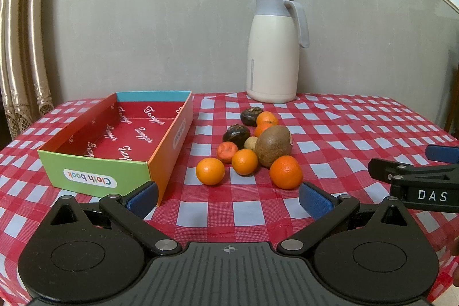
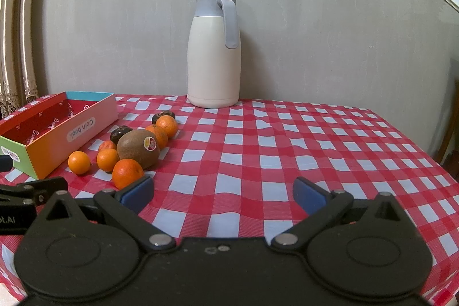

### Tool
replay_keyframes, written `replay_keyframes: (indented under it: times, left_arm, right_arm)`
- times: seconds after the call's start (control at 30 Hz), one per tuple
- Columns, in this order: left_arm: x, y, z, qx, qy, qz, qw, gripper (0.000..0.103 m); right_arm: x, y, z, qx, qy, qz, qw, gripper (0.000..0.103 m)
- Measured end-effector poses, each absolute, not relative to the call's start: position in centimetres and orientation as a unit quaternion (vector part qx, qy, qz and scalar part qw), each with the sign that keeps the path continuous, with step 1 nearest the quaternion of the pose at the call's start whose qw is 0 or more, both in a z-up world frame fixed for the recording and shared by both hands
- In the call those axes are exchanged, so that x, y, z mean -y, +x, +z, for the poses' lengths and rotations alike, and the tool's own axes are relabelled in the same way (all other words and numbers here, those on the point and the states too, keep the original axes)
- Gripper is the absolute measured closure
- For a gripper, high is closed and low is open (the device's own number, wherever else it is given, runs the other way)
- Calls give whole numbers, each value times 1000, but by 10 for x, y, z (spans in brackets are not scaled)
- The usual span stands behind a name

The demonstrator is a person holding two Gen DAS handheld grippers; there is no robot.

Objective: Organize fruits

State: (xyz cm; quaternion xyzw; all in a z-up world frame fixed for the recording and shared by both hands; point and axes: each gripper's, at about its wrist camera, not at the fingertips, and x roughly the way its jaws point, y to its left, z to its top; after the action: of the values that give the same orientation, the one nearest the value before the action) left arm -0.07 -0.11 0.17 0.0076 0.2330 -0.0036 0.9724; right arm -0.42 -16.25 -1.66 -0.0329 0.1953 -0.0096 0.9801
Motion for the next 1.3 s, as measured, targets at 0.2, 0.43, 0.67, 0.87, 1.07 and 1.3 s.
replay_keyframes:
  times: [0.2, 0.43, 0.67, 0.87, 1.07, 1.3]
  left_arm:
    - [1, -1, 2, -232, 7, -4, 973, 0]
    - [0, 0, 1, -233, 7, -3, 972, 0]
    - [0, 0, 1, -233, 7, -3, 973, 0]
    - [0, 1, 0, -235, 6, -3, 972, 0]
    - [0, 1, 0, -236, 6, -2, 972, 0]
    - [-1, 0, -1, -235, 3, 4, 972, 0]
  right_arm:
    - [163, -4, -17, -195, -33, -9, 980, 0]
    - [163, -4, -17, -195, -34, -9, 980, 0]
    - [163, -4, -16, -195, -33, -9, 980, 0]
    - [163, -4, -16, -195, -34, -10, 980, 0]
    - [163, -4, -16, -196, -33, -10, 980, 0]
    - [162, -4, -16, -194, -33, -10, 980, 0]
